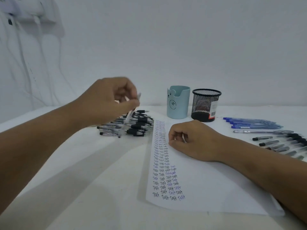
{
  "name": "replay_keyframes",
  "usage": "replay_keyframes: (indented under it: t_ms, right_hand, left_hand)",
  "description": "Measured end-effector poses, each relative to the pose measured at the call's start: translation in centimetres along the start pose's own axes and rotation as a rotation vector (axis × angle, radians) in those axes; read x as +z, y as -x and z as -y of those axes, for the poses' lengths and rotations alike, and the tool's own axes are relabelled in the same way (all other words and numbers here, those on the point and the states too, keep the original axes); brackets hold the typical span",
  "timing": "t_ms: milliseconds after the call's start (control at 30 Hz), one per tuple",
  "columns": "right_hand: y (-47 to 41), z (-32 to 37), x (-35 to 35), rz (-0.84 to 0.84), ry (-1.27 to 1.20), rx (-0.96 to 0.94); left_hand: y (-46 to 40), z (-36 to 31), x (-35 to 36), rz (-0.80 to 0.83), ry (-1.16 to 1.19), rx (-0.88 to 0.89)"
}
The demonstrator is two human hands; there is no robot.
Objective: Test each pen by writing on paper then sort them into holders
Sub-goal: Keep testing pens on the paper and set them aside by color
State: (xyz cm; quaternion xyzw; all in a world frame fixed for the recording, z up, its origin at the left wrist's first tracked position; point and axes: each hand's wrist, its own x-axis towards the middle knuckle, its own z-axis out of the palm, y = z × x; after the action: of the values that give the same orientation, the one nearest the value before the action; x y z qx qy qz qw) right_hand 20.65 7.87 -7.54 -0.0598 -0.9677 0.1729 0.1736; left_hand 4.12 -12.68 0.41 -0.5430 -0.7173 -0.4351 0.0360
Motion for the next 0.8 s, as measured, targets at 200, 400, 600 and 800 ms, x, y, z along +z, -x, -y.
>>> replay_keyframes:
  t_ms: [200,400,600,800]
  right_hand:
    - [0.5,0.2,-0.5,-0.065,-0.281,0.098]
    - [0.4,1.1,-2.2,-0.309,-1.034,0.29]
    - [0.6,2.3,-3.3,-0.102,-1.458,0.335]
    - [1.0,2.1,-3.4,-0.093,-1.593,0.369]
  left_hand:
    - [-2.4,-0.5,3.9,-0.154,0.785,-0.197]
    - [0.0,2.0,6.3,-0.079,0.601,-0.239]
    - [1.5,1.5,7.6,0.033,0.442,-0.17]
    - [2.1,1.4,8.1,0.004,0.456,-0.129]
